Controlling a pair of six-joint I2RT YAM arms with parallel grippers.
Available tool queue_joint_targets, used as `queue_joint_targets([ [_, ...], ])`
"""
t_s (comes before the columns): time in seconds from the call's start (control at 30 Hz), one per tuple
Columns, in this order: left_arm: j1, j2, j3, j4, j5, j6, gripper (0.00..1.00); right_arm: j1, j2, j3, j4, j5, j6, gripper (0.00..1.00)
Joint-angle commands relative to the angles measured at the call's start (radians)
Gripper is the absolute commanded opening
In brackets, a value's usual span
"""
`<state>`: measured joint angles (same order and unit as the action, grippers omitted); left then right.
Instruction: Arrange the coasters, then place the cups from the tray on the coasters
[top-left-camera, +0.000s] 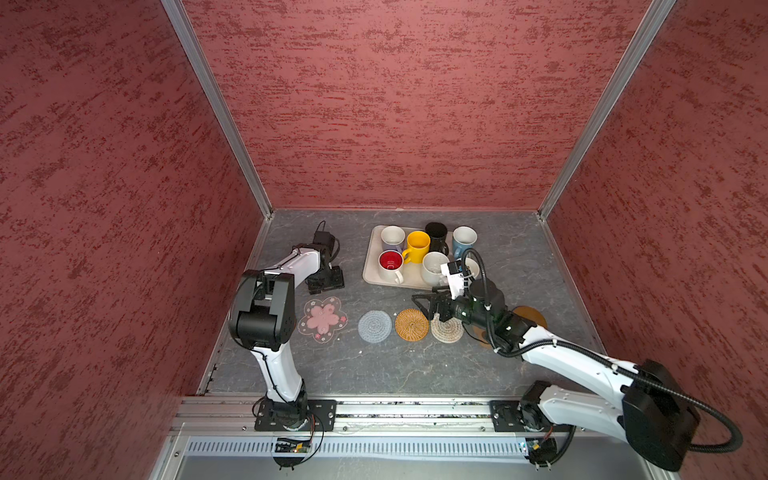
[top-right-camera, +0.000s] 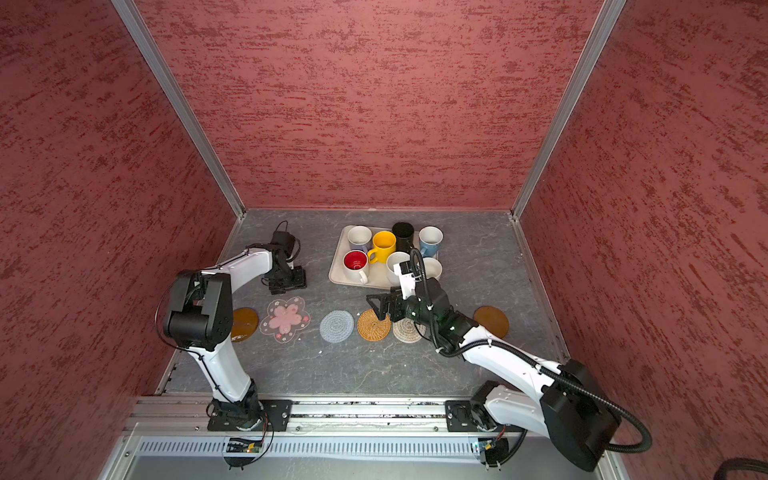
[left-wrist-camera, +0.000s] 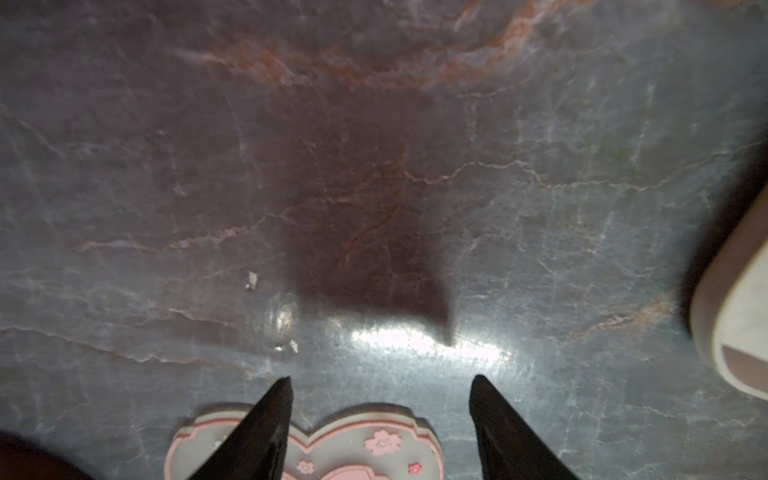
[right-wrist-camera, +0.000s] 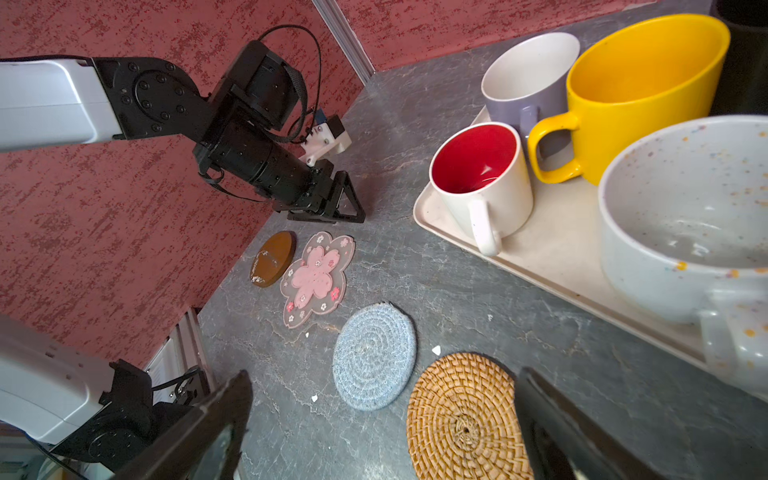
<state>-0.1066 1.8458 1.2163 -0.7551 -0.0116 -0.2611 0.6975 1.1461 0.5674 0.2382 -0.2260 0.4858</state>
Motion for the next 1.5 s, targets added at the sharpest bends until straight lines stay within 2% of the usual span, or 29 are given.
queue_joint_targets([
  [0.0, 0.006, -0.015, -0.023, 0.026, 0.019, -0.019, 0.68, -0.002, -0.019, 0.011, 0.001, 0.022, -0.016, 0.99],
  [0.5, 0.001, -0.109, -0.173, 0.093, 0.047, -0.075, 0.67, 0.000, -0.065, -0.010, -0.001, 0.017, 0.003, 0.99],
  [0.93, -0.051, -0.198, -0.255, 0.101, 0.029, -0.131, 0.66, 0.017, -0.124, -0.026, -0.022, 0.016, 0.017, 0.99],
  [1.03, -0.051, -0.219, -0.255, 0.087, 0.014, -0.130, 0.67, 0.022, -0.129, -0.028, -0.022, 0.019, 0.019, 0.99],
  [1.1, -0.051, -0.239, -0.245, 0.070, 0.000, -0.125, 0.71, 0.023, -0.129, -0.026, -0.025, 0.019, 0.016, 0.99],
  [1.2, -0.046, -0.277, -0.217, 0.037, -0.019, -0.122, 0.76, 0.024, -0.116, -0.016, -0.032, 0.022, 0.006, 0.99],
  [1.3, -0.029, -0.328, -0.198, 0.005, -0.027, -0.133, 0.76, 0.023, -0.094, -0.004, -0.031, 0.018, -0.006, 0.99],
  [1.47, 0.047, -0.443, -0.215, -0.012, -0.008, -0.186, 0.78, 0.023, -0.025, 0.050, -0.049, -0.003, -0.032, 0.99],
])
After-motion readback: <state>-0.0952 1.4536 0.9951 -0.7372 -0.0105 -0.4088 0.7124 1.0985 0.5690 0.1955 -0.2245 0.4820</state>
